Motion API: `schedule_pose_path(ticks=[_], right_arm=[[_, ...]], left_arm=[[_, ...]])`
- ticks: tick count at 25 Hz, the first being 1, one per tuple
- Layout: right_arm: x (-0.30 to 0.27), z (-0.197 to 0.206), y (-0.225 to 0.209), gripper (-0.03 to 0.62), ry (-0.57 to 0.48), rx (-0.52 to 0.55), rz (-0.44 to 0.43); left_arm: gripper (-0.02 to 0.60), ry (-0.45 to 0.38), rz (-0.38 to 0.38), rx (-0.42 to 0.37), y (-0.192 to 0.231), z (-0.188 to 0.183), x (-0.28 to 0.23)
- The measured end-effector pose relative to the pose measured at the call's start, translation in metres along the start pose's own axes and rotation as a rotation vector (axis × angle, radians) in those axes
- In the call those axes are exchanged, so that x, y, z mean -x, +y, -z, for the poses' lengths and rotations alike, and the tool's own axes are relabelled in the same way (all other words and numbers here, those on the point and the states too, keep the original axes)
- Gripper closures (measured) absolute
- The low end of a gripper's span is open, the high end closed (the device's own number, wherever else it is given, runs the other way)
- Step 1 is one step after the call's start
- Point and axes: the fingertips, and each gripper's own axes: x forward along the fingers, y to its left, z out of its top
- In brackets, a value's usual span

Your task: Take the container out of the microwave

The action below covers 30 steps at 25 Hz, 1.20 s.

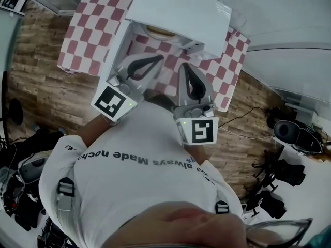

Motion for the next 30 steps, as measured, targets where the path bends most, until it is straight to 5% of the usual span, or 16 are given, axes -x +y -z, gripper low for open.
schedule_pose_path(ticks=[13, 18, 30], right_arm=[[-0.006, -0.004, -0.041, 0.592, -0.005, -0.009, -0.014], [-0.009, 0.014, -0.05, 0.592, 0.014, -0.033, -0.042], [-0.023, 0.091, -0.063, 0.565, 0.128, -0.08, -0.048]], left_arm=[[0.578, 0.008, -0.059, -0.003, 0.009, -0.003, -0.036], [0.578, 0.101, -0.073, 0.008, 0.015, 0.028, -0.041], [0.522, 0.119, -0.147, 0.066, 0.041, 0.095, -0.053]])
